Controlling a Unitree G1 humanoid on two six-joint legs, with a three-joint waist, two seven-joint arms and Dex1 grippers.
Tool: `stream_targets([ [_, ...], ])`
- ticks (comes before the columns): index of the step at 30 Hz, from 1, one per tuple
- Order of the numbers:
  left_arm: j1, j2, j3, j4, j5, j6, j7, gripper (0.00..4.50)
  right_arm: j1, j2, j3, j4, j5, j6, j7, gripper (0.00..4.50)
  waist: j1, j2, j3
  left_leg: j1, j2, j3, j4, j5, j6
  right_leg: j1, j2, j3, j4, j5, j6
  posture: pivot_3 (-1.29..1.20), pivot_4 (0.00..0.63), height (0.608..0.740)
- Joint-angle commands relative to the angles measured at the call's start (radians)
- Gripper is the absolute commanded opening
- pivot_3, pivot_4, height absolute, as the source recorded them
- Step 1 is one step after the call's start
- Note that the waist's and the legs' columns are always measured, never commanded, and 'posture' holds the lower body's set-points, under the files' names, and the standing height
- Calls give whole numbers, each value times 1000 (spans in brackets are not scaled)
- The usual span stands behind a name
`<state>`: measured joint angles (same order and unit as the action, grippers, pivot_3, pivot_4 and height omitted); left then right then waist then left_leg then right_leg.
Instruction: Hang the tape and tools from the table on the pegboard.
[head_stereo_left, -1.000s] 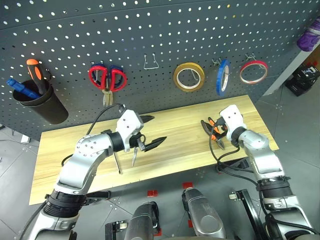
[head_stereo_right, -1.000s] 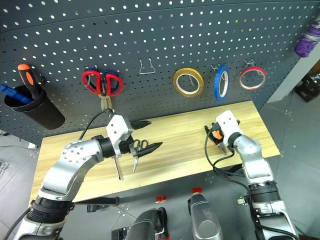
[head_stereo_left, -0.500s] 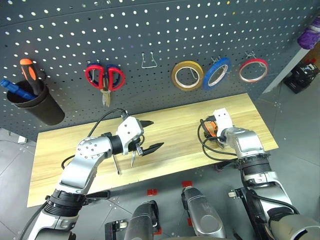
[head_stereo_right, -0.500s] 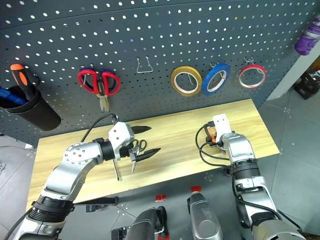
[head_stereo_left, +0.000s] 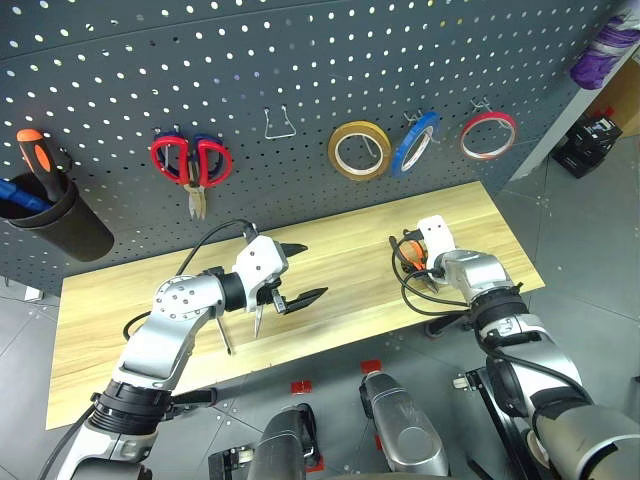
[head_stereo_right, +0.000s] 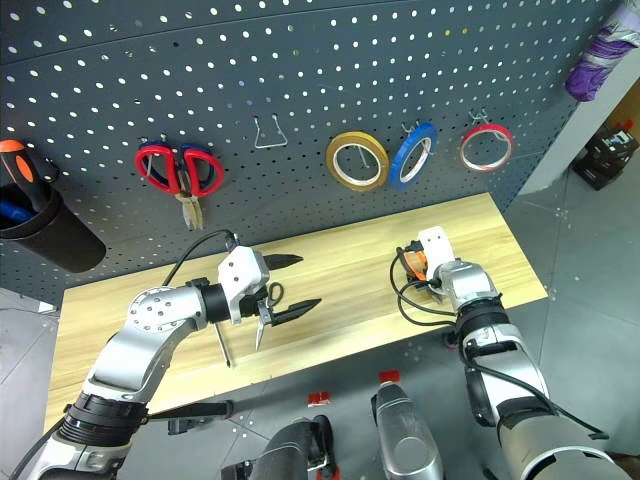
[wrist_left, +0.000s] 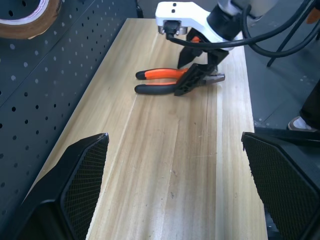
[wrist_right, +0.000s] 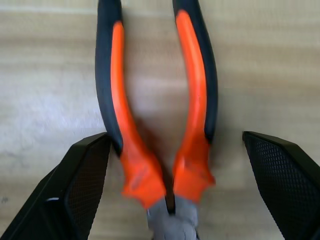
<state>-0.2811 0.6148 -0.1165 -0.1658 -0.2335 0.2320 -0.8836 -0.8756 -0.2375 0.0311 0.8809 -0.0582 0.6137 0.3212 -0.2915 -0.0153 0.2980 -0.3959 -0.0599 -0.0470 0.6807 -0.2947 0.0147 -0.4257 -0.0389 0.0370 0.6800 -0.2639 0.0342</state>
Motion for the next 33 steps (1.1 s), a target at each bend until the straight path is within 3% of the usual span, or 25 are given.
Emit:
stream_targets([
  [1, -1, -2, 5, -26, 5, -13, 0, 4500, -51, 6, 9, 83, -7, -48, 11, 4474, -4, 0, 0, 0, 0, 0, 0, 0, 0, 0, 0, 0, 0, 0, 0, -351, 265, 740],
  [4, 3, -5, 8, -30, 2, -8, 4, 4500, -90, 12, -8, 157, 3, -31, -7, 3876, -11, 0, 0, 0, 0, 0, 0, 0, 0, 0, 0, 0, 0, 0, 0, -349, 263, 740],
  [7, 17, -3, 12, -40, 2, -6, 9, 4500, -115, 14, -29, 197, 14, -16, -32, 2869, -14, 0, -1, 0, 0, 0, 0, 0, 0, 0, 0, 0, 0, 0, 0, -343, 262, 740],
  [8, 23, -1, 14, -45, 4, -9, 12, 4500, -121, 16, -32, 200, 15, -14, -37, 2733, -14, 0, -1, 0, 0, 0, 0, 0, 0, 0, 0, 0, 0, 0, 0, -343, 262, 740],
  [12, 69, -1, 51, -84, -19, -23, 25, 4500, -108, 29, -13, 126, 4, -23, -50, 2736, -16, 0, -2, 0, 0, 0, 0, 0, 0, 0, 0, 0, 0, 0, 0, -346, 261, 740],
  [14, 100, -4, 84, -113, -35, -17, 48, 4500, -60, 32, -1, -11, 3, -4, -49, 2736, -15, 0, -2, 0, 0, 0, 0, 0, 0, 0, 0, 0, 0, 0, 0, -338, 263, 740],
  [18, 193, -55, 242, -208, -157, 69, 151, 4500, 199, 62, 22, -653, 44, 151, -32, 2736, -9, 0, -2, -2, 1, -1, 0, 0, 0, -3, 0, 0, 1, 0, 0, -342, 269, 740],
  [23, 335, -83, 357, -340, -234, 133, 232, 4500, 347, 137, 80, -1138, 55, 258, -77, 2736, -8, 0, -2, -5, 1, 0, 0, 0, 0, -7, 0, 2, 1, 0, 0, -328, 278, 740],
  [28, 406, -53, 421, -435, -276, 200, 269, 4500, 247, 236, 131, -1243, 62, 59, -96, 2736, 18, 0, -2, -4, 1, 0, 0, 0, 0, -7, 1, 1, 1, 0, 0, -283, 286, 740],
  [33, 346, -15, 450, -466, -297, 289, 337, 4500, 59, 324, 121, -1073, 57, -221, -133, 2735, 43, -1, -2, -4, 1, 0, 0, 1, -1, -9, 1, 1, 2, 1, 0, -254, 284, 740],
])
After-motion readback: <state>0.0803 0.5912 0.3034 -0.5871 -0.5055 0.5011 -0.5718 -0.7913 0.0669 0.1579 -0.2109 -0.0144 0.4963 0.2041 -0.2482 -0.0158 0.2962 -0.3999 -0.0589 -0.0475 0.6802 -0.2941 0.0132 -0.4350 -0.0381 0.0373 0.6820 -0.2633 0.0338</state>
